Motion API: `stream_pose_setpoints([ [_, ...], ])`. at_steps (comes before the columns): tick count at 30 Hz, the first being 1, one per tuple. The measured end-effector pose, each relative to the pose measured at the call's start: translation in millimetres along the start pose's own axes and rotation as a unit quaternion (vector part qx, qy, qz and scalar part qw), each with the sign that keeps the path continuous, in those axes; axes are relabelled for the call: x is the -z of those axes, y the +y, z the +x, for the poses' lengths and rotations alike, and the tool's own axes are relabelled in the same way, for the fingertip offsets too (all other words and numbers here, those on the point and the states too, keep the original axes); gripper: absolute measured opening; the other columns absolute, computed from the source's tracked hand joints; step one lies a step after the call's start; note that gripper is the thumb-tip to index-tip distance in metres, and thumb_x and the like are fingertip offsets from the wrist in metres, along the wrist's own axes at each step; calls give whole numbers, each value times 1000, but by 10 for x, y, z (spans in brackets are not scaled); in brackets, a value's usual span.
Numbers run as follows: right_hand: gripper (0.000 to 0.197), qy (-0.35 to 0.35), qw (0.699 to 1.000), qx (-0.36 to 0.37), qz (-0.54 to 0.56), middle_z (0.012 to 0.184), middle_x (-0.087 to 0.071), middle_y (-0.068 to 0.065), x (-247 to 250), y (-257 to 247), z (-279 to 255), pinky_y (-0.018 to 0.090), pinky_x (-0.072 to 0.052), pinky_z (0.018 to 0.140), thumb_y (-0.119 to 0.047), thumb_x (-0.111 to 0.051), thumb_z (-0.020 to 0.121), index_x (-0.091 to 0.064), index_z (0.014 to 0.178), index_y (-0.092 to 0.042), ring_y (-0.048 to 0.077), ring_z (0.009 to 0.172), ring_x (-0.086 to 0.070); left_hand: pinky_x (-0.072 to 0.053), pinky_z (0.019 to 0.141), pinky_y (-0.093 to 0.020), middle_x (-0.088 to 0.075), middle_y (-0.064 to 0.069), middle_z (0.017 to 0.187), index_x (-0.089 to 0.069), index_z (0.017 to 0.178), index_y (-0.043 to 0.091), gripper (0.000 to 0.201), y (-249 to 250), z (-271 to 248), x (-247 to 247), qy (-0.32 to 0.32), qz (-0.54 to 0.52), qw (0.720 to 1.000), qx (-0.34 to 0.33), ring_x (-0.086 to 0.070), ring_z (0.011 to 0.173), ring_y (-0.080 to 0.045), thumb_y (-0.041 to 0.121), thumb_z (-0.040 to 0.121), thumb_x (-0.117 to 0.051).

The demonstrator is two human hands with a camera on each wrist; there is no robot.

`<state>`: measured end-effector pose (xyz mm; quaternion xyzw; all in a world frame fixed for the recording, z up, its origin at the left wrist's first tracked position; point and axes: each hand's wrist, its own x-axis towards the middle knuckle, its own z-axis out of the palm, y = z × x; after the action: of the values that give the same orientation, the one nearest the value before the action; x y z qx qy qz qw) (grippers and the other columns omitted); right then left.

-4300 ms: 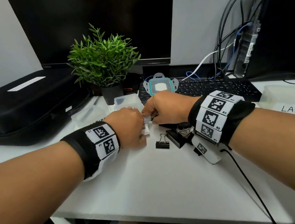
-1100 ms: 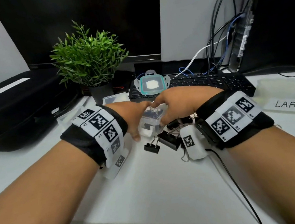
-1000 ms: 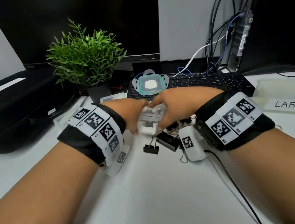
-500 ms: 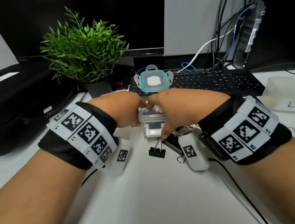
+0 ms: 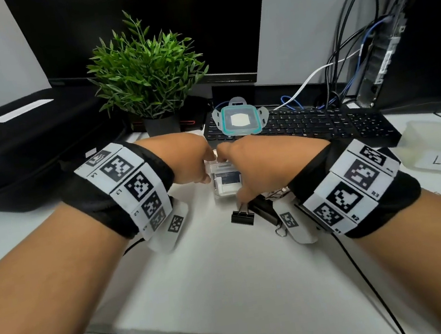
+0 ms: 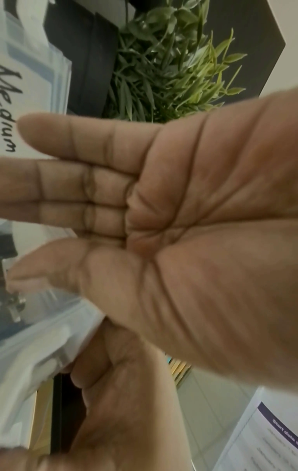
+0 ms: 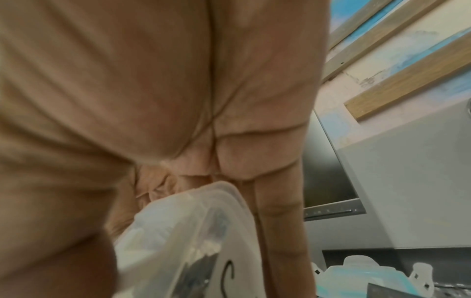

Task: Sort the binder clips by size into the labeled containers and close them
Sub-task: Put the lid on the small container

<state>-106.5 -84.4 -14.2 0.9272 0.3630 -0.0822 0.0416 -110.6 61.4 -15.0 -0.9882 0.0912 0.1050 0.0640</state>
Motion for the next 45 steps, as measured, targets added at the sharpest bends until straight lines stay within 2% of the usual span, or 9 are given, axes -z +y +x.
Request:
stream_pose_setpoints([
  [4,57,5,1000,5,-8,94,-49,-2,8,-13,-69,22,-34,52,-34,-68,81,-43,129,-18,17,80,-51,-44,84,-29,-64,1,115,-49,135,26,45,7,-40,-19,4,-10,1000,7,-56,105,-21,30,91,-58],
  [8,53,-17,1000,10,-5,97,-58,0,41,-37,-86,30,-49,69,-40,-64,82,-50,128,-18,19,86,-57,-44,84,-28,-63,0,117,-48,135,25,46,25,-108,-36,5,1,1000,3,-55,107,-22,28,90,-58],
  [11,39,-30,999,10,-2,95,-60,-1,88,-32,-103,32,-48,74,-37,-56,88,-57,124,-21,19,86,-57,-46,93,-34,-62,2,120,-40,141,25,55,24,-167,-58,-8,1,1000,-8,-55,110,-21,23,89,-57],
  [15,41,-24,999,19,-9,94,-54,-4,93,-43,-139,29,-43,74,-36,-58,91,-56,130,-24,18,88,-51,-44,98,-32,-58,8,127,-28,147,28,67,-3,-270,-66,-33,-38,999,-8,-55,114,-13,20,86,-54],
  [21,38,-11,1000,7,6,81,-48,-7,53,-54,-148,28,-39,70,-34,-59,91,-59,126,-22,18,83,-49,-36,105,-30,-56,8,131,-29,147,25,83,27,-321,-7,-48,-97,994,13,-49,121,-13,60,78,-58],
  [26,43,-5,999,4,31,110,-61,2,33,-41,-152,27,-41,73,-34,-60,89,-57,130,-21,19,88,-50,-39,102,-31,-57,6,130,-38,144,23,88,61,-279,-33,-25,-100,994,32,-52,118,-14,73,73,-53],
  [34,42,2,999,0,48,118,-61,2,31,-20,-159,26,-39,76,-32,-61,90,-55,131,-24,17,88,-47,-39,104,-34,-55,3,134,-40,143,22,82,72,-249,-47,-18,-92,994,50,-51,120,-17,69,77,-53],
  [41,45,-10,996,6,94,100,-53,-9,38,97,-190,25,-36,77,-34,-66,86,-56,129,-30,12,90,-48,-34,108,-30,-53,13,135,-28,146,35,83,-105,-341,-28,-73,-152,985,28,-53,117,-8,58,75,-65],
  [45,44,9,986,-2,164,84,-51,-22,27,129,-144,25,-46,76,-37,-73,79,-60,121,-31,8,81,-61,-37,104,-29,-53,9,134,-31,144,38,81,-87,-357,5,-34,-153,987,32,-53,118,-11,66,74,-59],
])
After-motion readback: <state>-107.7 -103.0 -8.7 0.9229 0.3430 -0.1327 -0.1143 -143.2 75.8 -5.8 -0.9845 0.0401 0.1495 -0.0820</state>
